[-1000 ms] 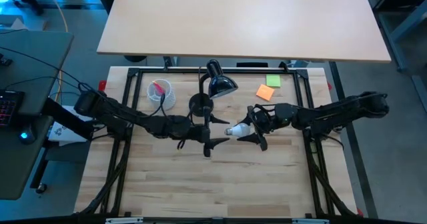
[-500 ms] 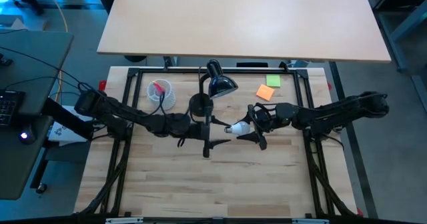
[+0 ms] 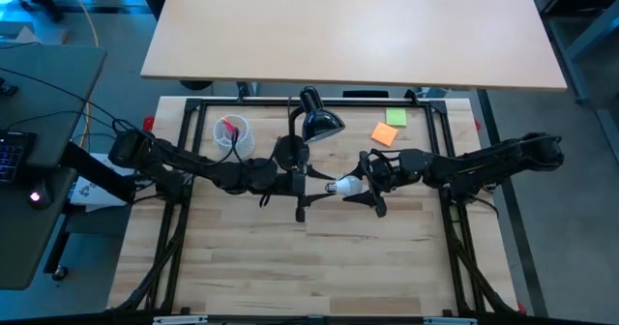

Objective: Screw lightbulb
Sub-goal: Prepare the light bulb

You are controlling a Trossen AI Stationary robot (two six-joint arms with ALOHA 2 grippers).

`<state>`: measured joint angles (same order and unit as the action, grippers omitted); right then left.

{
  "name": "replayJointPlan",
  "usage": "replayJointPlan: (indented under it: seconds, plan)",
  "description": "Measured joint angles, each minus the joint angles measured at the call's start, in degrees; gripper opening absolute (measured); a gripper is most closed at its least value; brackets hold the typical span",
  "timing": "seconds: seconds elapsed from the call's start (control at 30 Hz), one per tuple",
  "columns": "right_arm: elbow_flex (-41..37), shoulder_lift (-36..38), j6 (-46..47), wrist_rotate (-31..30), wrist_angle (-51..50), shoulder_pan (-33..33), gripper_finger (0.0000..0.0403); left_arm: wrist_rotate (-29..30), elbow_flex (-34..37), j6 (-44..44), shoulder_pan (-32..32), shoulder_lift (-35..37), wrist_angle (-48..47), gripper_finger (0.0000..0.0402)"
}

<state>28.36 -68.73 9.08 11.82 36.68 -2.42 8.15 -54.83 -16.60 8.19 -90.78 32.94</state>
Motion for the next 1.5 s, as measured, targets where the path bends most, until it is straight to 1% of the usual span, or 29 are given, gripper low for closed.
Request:
replayJointPlan:
  seconds: [0.17,0.3,0.43,0.63,0.77,0.9,1.07,1.2,1.33,1.5]
  plan:
    - [0.0,0.0,-0.3,0.0,0.0,0.0,0.0234,-0.4,0.0,-0.5,0.0,0.0,0.0,0.0126]
    - [0.0,0.0,-0.4,-0.2,0.0,0.0,0.0234,-0.3,0.0,-0.6,0.0,0.0,0.0,0.011]
    - [0.0,0.0,-0.6,-0.2,-0.1,0.0,0.0238,-0.3,0.0,-0.6,0.0,0.0,0.0,0.0107]
    - [0.0,0.0,-0.6,-0.2,-1.2,0.0,0.0264,-0.7,0.0,0.5,0.3,0.0,-0.2,0.0103]
    - [0.1,0.0,-2.4,-0.7,-2.2,-0.2,0.0282,-3.1,0.0,1.9,0.2,0.0,-0.2,0.0101]
    - [0.1,0.0,-5.9,-3.6,-3.9,-1.3,0.0288,-3.7,1.6,3.8,-0.1,0.0,1.0,0.0101]
    - [0.1,0.0,-7.6,-9.6,-4.8,-2.9,0.029,-3.8,5.3,5.8,-0.2,0.0,6.8,0.0101]
    - [0.2,0.0,-8.1,-13.2,-5.1,-3.9,0.0291,-3.8,10.2,8.6,-0.4,2.4,12.8,0.0101]
    - [0.0,0.0,-7.9,-17.8,-6.6,-5.2,0.0291,-5.8,16.5,11.6,-0.6,6.0,21.3,0.0101]
    - [0.0,0.0,-7.8,-23.6,-6.0,-8.5,0.0291,-5.1,24.0,13.4,-0.6,8.6,32.5,0.0101]
